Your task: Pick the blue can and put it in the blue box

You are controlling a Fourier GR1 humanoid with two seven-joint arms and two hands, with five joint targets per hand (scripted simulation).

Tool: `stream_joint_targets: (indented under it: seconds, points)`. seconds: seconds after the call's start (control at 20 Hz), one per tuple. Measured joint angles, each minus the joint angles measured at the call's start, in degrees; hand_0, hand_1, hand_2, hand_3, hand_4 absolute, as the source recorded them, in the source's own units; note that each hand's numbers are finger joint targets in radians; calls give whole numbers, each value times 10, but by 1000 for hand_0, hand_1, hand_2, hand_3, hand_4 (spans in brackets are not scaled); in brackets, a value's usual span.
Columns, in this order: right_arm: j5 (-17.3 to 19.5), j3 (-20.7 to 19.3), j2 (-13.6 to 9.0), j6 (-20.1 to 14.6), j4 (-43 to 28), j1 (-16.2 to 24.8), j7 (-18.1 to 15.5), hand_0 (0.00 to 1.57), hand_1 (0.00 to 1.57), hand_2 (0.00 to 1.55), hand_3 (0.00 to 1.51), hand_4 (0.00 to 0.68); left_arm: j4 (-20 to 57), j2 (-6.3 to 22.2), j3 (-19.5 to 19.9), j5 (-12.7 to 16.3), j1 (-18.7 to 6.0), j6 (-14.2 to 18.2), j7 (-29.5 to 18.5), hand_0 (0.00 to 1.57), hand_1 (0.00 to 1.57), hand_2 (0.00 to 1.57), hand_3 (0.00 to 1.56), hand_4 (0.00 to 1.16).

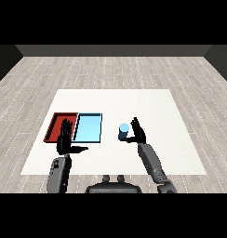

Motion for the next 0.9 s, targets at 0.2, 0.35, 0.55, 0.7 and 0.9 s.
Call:
stream_joint_targets:
  seconds: [0.2,0.35,0.55,0.7,0.9]
  points:
    - [-21,27,0,-21,20,-20,-9,0,0,0,0,0,5,-3,-1,-3,-2,2,-7,0,0,0,0,0]
    - [-33,42,1,-28,28,-28,-13,0,0,0,0,0,0,-2,0,-4,2,4,-5,0,0,0,0,0]
    - [-56,49,1,-29,66,-58,-27,0,0,0,0,0,-11,-1,-1,-1,7,4,3,0,0,0,0,0]
    - [-69,53,1,-29,104,-85,-37,0,0,0,0,0,-5,1,4,1,4,4,3,0,0,0,0,0]
    - [-69,55,0,-23,125,-97,-42,0,0,0,0,0,-23,-3,-5,-3,9,9,12,0,0,0,0,0]
